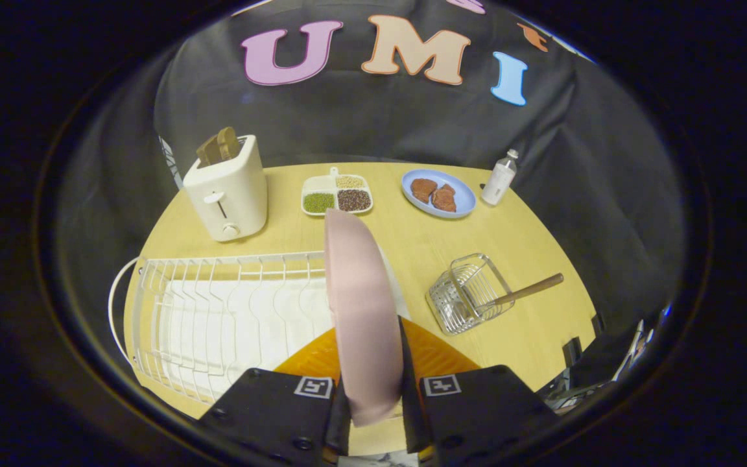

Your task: Take the plate from the dish rack, then take the spoon from the basket and place it into the plate.

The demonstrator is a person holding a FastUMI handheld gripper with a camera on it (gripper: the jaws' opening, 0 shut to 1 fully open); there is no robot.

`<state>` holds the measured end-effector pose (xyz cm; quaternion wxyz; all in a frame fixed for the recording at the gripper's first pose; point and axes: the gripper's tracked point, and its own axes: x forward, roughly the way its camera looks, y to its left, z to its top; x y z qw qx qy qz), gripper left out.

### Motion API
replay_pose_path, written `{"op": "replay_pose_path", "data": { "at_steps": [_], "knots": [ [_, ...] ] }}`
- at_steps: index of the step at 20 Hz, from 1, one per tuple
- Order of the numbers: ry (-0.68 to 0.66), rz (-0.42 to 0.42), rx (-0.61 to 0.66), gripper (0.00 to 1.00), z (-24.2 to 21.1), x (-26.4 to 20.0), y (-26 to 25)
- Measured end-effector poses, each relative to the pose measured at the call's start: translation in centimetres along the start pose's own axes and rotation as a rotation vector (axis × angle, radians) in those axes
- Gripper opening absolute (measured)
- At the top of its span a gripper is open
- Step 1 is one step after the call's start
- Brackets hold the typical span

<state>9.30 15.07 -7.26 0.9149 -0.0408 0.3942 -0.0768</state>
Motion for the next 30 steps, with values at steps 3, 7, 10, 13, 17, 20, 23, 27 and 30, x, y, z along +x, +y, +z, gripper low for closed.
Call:
{"op": "replay_pose_path", "data": {
  "at_steps": [3, 7, 10, 13, 17, 20, 23, 27, 30],
  "knots": [
    [-0.030, -0.028, -0.018, 0.36, 0.7, -0.8, -0.5],
    [-0.044, -0.042, -0.051, 0.34, 1.0, -1.5, -0.3],
    [-0.050, -0.056, -0.076, 0.34, 1.7, -1.6, -0.3],
    [-0.063, -0.085, -0.093, 0.34, 2.5, -1.7, -0.5],
    [-0.112, -0.147, -0.122, 0.33, 4.6, -3.3, -1.8],
    [-0.146, -0.097, -0.061, 0.30, 5.4, -4.8, -1.6],
    [-0.190, -0.107, 0.000, 0.30, 6.0, -6.5, -3.6],
    [-0.272, -0.131, 0.139, 0.30, 6.5, -9.3, -8.4],
    [-0.309, -0.209, 0.235, 0.30, 5.2, -10.2, -13.8]
  ]
}}
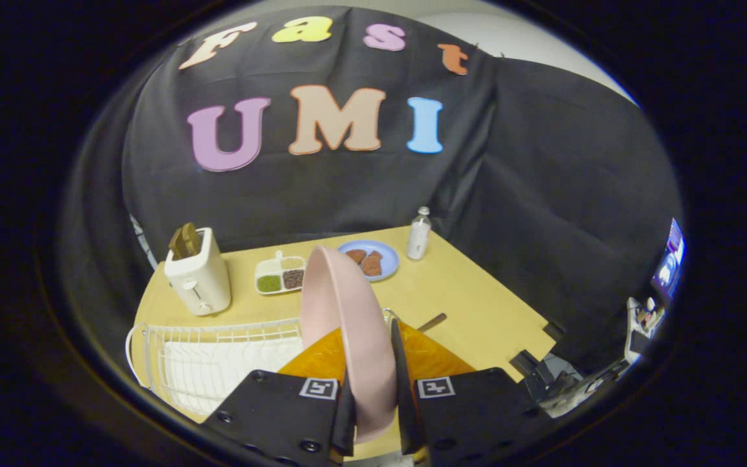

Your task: Take the plate from the dish rack, then take the spoon from the basket and place it into the plate.

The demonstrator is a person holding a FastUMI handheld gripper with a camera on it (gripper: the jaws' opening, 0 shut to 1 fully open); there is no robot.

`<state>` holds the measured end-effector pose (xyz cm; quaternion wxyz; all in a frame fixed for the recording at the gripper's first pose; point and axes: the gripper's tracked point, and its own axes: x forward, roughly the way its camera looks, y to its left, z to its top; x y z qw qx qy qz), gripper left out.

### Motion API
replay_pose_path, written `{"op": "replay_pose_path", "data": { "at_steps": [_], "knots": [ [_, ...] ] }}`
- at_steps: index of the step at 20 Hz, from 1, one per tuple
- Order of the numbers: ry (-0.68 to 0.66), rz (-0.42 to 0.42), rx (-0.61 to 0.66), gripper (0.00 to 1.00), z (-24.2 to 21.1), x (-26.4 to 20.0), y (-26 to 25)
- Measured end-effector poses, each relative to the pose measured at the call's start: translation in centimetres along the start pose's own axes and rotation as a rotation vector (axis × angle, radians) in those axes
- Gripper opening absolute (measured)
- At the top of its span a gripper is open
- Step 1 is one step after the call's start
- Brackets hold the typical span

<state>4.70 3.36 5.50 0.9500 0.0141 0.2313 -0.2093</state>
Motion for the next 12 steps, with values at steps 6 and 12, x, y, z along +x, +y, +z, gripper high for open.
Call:
{"op": "replay_pose_path", "data": {
  "at_steps": [6, 12],
  "knots": [
    [0.043, -0.143, 0.140, 0.30, -4.7, 2.2, -8.4],
    [0.124, -0.179, 0.258, 0.30, -11.2, 4.7, -11.5]
  ]
}}
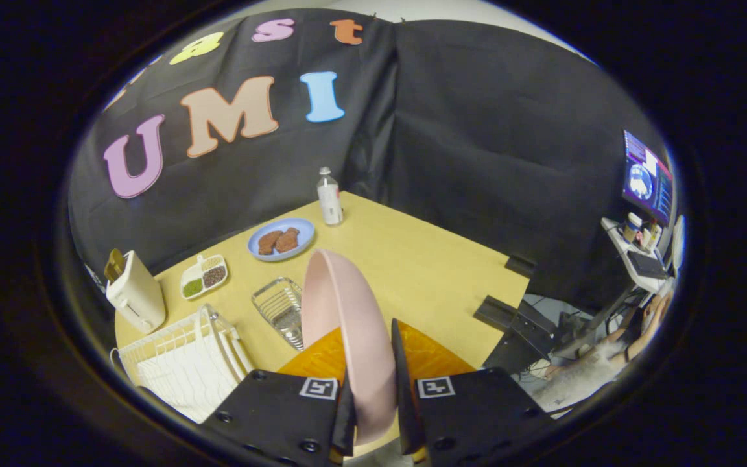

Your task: Take the plate from the dish rack, then take the spoon from the basket and place it into the plate.

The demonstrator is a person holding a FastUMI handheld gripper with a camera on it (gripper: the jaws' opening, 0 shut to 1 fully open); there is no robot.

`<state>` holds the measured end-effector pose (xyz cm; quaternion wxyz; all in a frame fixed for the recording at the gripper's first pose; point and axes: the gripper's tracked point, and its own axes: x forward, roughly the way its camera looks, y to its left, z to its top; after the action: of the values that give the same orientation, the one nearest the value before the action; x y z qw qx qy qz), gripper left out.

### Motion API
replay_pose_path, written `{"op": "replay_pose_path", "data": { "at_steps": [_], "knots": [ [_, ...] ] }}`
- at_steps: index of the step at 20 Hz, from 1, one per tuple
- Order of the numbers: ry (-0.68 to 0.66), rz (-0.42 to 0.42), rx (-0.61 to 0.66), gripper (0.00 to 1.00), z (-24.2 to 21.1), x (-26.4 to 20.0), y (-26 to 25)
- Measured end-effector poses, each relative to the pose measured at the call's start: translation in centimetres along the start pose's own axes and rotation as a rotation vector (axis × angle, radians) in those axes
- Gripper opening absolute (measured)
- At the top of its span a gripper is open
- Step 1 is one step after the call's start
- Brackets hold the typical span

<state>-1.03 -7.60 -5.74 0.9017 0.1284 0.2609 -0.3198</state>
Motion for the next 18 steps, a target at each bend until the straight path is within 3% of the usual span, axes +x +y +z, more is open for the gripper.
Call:
{"op": "replay_pose_path", "data": {
  "at_steps": [5, 10, 18],
  "knots": [
    [0.067, 0.025, 0.073, 0.30, -3.1, 2.5, -0.8],
    [0.112, 0.109, 0.189, 0.30, -5.5, 4.5, -0.2],
    [0.195, 0.030, 0.265, 0.26, -10.1, 9.0, -5.7]
  ]
}}
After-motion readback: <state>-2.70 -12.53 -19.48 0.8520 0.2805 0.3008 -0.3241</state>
